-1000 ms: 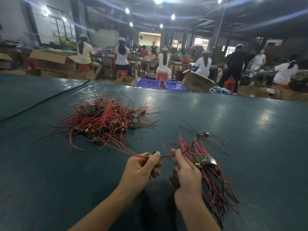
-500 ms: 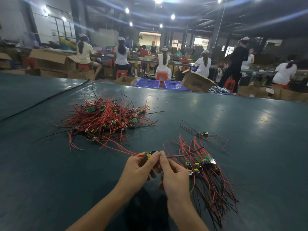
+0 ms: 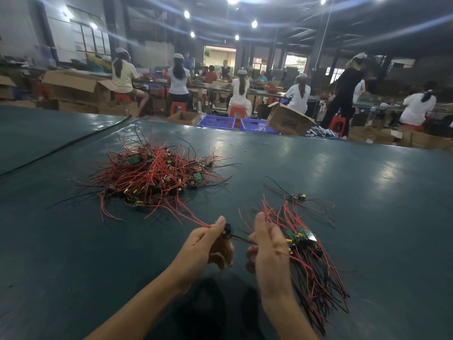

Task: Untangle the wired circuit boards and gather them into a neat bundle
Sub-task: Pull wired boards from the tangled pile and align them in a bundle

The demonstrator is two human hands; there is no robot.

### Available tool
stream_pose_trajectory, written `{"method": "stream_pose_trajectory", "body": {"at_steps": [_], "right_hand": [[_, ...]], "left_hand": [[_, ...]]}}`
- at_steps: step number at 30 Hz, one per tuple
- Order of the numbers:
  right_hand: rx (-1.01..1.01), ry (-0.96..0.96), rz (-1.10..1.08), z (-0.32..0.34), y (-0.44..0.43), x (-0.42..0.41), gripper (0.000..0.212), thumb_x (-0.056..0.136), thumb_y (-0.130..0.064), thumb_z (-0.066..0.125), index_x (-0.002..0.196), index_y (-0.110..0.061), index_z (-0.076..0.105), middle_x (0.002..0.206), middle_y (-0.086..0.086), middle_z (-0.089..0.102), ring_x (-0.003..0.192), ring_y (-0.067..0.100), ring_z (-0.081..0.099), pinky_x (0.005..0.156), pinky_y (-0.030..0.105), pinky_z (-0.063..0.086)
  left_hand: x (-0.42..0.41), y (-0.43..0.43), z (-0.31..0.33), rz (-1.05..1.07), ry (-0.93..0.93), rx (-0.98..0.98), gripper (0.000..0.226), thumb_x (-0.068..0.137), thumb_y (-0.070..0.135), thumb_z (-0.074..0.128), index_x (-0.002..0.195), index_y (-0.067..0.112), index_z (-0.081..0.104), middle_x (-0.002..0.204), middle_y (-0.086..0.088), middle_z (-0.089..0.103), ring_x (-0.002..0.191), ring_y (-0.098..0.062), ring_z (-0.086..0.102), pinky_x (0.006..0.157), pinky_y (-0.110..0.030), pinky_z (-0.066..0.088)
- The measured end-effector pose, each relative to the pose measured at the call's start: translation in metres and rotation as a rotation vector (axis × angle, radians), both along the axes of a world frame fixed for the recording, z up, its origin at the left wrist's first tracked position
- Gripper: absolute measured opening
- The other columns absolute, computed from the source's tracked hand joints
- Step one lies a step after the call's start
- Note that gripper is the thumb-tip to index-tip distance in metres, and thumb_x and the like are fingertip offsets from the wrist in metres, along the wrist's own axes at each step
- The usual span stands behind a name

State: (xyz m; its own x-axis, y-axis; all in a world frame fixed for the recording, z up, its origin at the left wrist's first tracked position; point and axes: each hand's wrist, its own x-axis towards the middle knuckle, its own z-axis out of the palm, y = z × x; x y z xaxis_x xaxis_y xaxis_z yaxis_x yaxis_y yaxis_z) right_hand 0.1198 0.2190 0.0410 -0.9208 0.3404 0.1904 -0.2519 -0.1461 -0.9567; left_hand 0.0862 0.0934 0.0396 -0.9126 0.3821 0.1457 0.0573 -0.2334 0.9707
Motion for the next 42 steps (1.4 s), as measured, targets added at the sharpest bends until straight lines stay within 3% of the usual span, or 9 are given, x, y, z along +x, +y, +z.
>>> {"method": "stream_pose_trajectory", "body": {"at_steps": [4,7,10,14,19,23,28,34,42], "right_hand": [[0.432,0.051,0.144,-0.011,-0.016,0.006,0.047,0.089,-0.058,0.048,0.064,-0.02,0.058,0.059,-0.004,0.061,0.059,0.013,0.059,0.063,0.044,0.054],[0.423,0.068,0.064,-0.009,-0.013,0.004,0.043,0.09,-0.051,0.043,0.057,-0.033,0.062,0.055,-0.014,0.059,0.055,0.003,0.054,0.058,0.021,0.044],[0.293,-0.048,-0.093,-0.006,-0.002,-0.002,0.048,0.087,-0.058,0.043,0.053,-0.026,0.054,0.047,-0.012,0.042,0.048,0.005,0.036,0.05,0.019,0.031],[0.021,-0.236,-0.213,-0.006,0.017,-0.009,0.051,0.096,-0.052,0.047,0.056,-0.021,0.051,0.048,-0.006,0.039,0.044,0.013,0.032,0.049,0.025,0.027],[-0.372,-0.288,-0.197,-0.002,0.029,-0.014,0.024,0.1,-0.04,0.049,0.087,-0.02,0.053,0.058,-0.006,0.042,0.036,0.006,0.029,0.034,0.018,0.024],[-0.46,-0.302,-0.193,-0.002,0.029,-0.014,0.015,0.1,-0.038,0.05,0.105,-0.024,0.053,0.073,0.0,0.053,0.036,0.006,0.036,0.033,0.019,0.029],[-0.466,-0.282,-0.21,-0.003,0.029,-0.014,0.025,0.1,-0.035,0.051,0.122,-0.022,0.051,0.079,0.002,0.058,0.041,0.008,0.038,0.034,0.02,0.03],[-0.41,-0.274,-0.198,-0.005,0.025,-0.014,0.026,0.099,-0.029,0.054,0.124,-0.025,0.051,0.079,0.002,0.06,0.042,0.007,0.041,0.035,0.02,0.032],[-0.386,-0.264,-0.188,-0.007,0.023,-0.017,0.023,0.098,-0.027,0.057,0.121,-0.026,0.053,0.074,-0.001,0.061,0.039,0.006,0.042,0.036,0.019,0.032]], "left_hand": [[-0.004,-0.002,-0.006,-0.033,0.028,-0.081,0.062,0.084,0.067,0.042,0.056,0.016,0.063,0.058,-0.01,0.058,0.053,-0.018,0.055,0.053,-0.025,0.047],[-0.01,-0.01,-0.011,0.082,0.15,-0.334,0.077,0.084,0.078,0.031,0.05,0.014,0.058,0.052,-0.007,0.057,0.051,-0.018,0.055,0.057,-0.031,0.046],[-0.017,-0.022,-0.014,0.349,0.336,-0.577,0.07,0.083,0.074,0.027,0.062,0.019,0.063,0.061,0.0,0.065,0.061,-0.015,0.062,0.065,-0.034,0.05],[-0.038,-0.049,-0.019,0.751,0.719,-0.987,0.018,0.088,0.039,0.059,0.094,0.024,0.066,0.103,0.007,0.063,0.1,-0.018,0.057,0.087,-0.038,0.042],[-0.067,-0.09,-0.036,0.554,0.406,-1.406,0.055,0.093,0.042,0.047,0.146,0.031,0.034,0.161,0.001,0.011,0.146,-0.02,0.013,0.115,-0.045,0.018],[-0.075,-0.097,-0.041,0.496,0.3,-1.436,0.053,0.096,0.048,0.041,0.144,0.03,0.032,0.157,0.004,0.026,0.141,-0.022,0.027,0.113,-0.045,0.022],[-0.077,-0.103,-0.037,0.647,0.348,-1.125,0.035,0.093,0.016,0.057,0.126,0.013,0.049,0.124,-0.009,0.058,0.114,-0.025,0.052,0.097,-0.04,0.044],[-0.089,-0.106,-0.036,0.541,0.392,-1.421,0.048,0.099,0.027,0.042,0.146,0.035,0.036,0.154,0.006,0.031,0.134,-0.026,0.03,0.107,-0.048,0.03],[-0.086,-0.107,-0.04,0.777,0.551,-1.208,0.012,0.092,0.022,0.062,0.097,0.026,0.073,0.106,0.003,0.063,0.105,-0.025,0.051,0.091,-0.043,0.034]]}}
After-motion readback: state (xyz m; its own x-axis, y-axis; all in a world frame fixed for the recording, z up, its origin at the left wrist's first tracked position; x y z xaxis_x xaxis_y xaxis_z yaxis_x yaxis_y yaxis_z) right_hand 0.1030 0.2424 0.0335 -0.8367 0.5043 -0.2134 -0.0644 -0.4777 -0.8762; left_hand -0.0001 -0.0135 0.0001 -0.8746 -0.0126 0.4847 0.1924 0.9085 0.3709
